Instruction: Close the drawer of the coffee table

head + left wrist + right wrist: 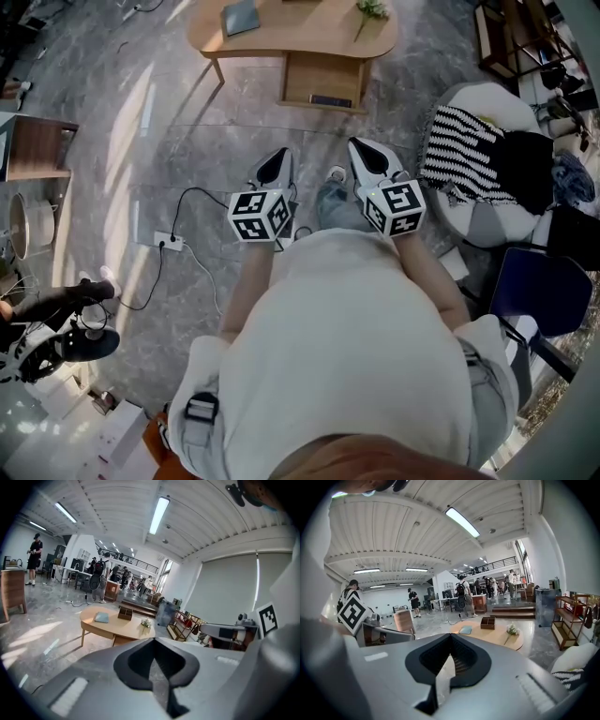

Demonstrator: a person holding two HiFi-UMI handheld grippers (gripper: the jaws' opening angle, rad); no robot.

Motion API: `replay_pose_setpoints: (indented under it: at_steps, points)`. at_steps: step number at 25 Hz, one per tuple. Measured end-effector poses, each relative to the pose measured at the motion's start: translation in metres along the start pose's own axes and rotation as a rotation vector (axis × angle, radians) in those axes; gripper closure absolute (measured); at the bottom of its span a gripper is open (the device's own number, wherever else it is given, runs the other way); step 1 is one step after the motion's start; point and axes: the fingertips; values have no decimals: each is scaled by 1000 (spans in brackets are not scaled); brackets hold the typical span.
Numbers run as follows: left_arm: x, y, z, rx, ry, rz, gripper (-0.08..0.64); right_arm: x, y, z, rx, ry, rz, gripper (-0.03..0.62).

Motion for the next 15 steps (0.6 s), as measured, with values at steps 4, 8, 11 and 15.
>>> replay_pose_setpoints:
  at_steps: [4, 8, 11, 15]
  points:
    - [-16, 24, -12, -11, -7, -2, 560, -16, 17, 21, 14, 1, -4, 591]
    - [-30, 49, -24, -21, -10, -9, 560, -29, 37, 43, 30, 7, -5, 591]
    - [-40, 67, -34, -25, -6, -15, 560, -40, 52, 55, 33, 11, 0, 591]
    - [-51, 93, -46, -29, 1, -20, 560, -52, 73, 75, 38, 17, 1, 591]
Point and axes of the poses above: the fingertips, and each gripper's own axes: y forward along the fingers, z to its right, x out of its underside, and after that the axes turned 13 degrees about y, right-handed
